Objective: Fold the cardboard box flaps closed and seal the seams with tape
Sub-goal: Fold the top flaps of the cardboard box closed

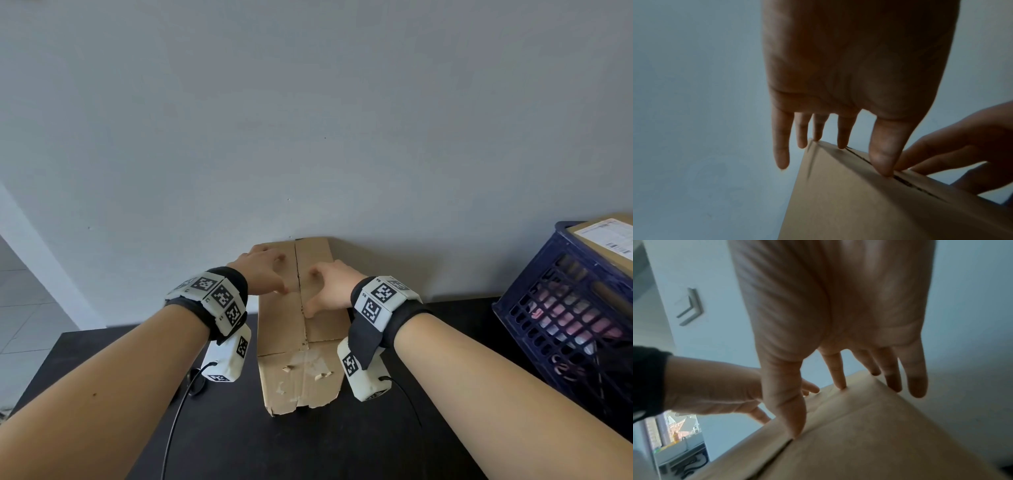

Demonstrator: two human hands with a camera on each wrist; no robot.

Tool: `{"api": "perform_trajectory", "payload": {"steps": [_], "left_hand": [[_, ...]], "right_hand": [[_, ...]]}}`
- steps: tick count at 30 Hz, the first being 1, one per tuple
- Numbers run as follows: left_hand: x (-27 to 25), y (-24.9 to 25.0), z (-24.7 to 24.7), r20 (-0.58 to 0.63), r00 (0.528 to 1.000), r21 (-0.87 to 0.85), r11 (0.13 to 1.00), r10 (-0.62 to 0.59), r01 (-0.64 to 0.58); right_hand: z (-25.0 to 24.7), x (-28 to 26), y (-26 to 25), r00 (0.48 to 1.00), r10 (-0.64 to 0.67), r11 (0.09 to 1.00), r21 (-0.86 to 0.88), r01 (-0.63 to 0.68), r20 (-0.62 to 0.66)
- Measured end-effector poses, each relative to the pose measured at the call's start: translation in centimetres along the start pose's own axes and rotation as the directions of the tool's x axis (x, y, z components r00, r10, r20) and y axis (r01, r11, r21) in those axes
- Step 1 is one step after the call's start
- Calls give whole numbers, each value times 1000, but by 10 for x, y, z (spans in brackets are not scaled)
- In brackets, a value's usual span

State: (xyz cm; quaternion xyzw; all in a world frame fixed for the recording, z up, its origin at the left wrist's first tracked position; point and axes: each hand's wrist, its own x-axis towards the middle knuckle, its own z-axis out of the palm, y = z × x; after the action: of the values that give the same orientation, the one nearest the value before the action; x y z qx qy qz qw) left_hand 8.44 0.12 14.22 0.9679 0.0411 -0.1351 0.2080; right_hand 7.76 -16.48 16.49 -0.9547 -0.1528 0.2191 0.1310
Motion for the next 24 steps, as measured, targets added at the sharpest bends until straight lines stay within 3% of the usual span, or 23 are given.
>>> {"api": "perform_trajectory", "payload": {"steps": [17, 24], "left_hand": [[-1, -10, -3, -17, 999, 25, 999, 37, -36], [-2, -12, -8, -85, 996, 11, 1000, 2, -1]], "right_hand": [[-3, -8, -14, 999, 33, 999, -12, -32, 36], [-6, -12, -9, 994, -32, 999, 6, 32, 105]]}}
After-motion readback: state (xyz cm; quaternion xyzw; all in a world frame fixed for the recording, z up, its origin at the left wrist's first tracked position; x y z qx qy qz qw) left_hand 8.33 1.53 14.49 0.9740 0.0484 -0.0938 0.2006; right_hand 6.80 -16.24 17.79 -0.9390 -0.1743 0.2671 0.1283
